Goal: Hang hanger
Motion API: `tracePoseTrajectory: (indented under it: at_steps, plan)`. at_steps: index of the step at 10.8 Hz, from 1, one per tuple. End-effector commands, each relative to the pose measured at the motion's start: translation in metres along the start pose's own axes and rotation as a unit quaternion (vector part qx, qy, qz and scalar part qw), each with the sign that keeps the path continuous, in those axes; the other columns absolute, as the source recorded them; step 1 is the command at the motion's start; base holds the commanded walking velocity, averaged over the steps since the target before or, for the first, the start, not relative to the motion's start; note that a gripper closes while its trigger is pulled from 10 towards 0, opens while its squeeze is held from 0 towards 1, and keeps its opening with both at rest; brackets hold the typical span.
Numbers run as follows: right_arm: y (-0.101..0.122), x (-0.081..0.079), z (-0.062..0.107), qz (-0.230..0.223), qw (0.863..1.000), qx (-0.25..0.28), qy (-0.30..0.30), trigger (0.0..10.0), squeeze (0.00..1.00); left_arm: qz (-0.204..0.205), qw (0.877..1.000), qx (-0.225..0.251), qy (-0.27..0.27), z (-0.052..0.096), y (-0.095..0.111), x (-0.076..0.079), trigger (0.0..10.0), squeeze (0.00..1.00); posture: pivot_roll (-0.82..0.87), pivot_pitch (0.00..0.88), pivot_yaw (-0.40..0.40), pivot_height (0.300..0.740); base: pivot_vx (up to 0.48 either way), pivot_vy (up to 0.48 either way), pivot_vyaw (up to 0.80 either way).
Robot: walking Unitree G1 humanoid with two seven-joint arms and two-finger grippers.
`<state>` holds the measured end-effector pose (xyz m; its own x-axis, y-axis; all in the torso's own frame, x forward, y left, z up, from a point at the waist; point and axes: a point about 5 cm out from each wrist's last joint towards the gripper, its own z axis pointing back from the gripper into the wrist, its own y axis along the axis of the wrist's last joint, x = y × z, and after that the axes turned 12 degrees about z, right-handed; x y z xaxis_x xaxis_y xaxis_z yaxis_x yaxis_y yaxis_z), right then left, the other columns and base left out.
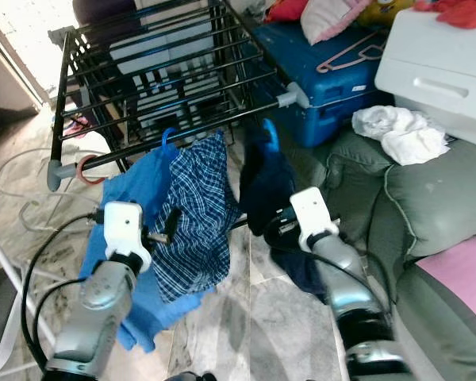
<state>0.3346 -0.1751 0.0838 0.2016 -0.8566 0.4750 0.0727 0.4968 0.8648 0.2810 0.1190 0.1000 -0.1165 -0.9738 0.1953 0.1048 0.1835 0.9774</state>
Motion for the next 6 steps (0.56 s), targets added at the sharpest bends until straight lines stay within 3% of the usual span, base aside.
tracePoseTrajectory:
  at_steps: [1, 3, 4, 6]
  plan:
    - [0.011, -0.003, -0.003, -0.026, 0.999, 0.022, -0.011, 10.0, 0.0, -0.01, 1.0, -0.001, 0.01, 0.001, -0.003, -0.004, 10.0, 0.0, -0.19, 0.0, 0.175, 0.74, 0.0, 0.0, 0.0]
    - [0.03, -0.016, 0.004, -0.079, 0.995, 0.063, -0.005, 10.0, 0.0, -0.008, 1.0, 0.007, 0.029, 0.0, -0.001, -0.008, 10.0, 0.0, -0.18, 0.0, 0.153, 0.74, 0.0, 0.0, 0.0]
    - [0.035, -0.017, 0.009, -0.065, 0.995, 0.081, -0.01, 10.0, 0.0, -0.008, 0.999, 0.015, 0.038, 0.001, 0.002, -0.01, 10.0, 0.0, -0.17, 0.0, 0.15, 0.74, 0.0, 0.0, 0.0]
    - [0.024, -0.016, 0.033, -0.086, 0.994, 0.06, -0.008, 10.0, 0.0, -0.006, 0.996, 0.039, 0.074, 0.007, 0.015, -0.023, 10.0, 0.0, -0.17, 0.0, 0.129, 0.74, -0.122, 0.0, 0.0]
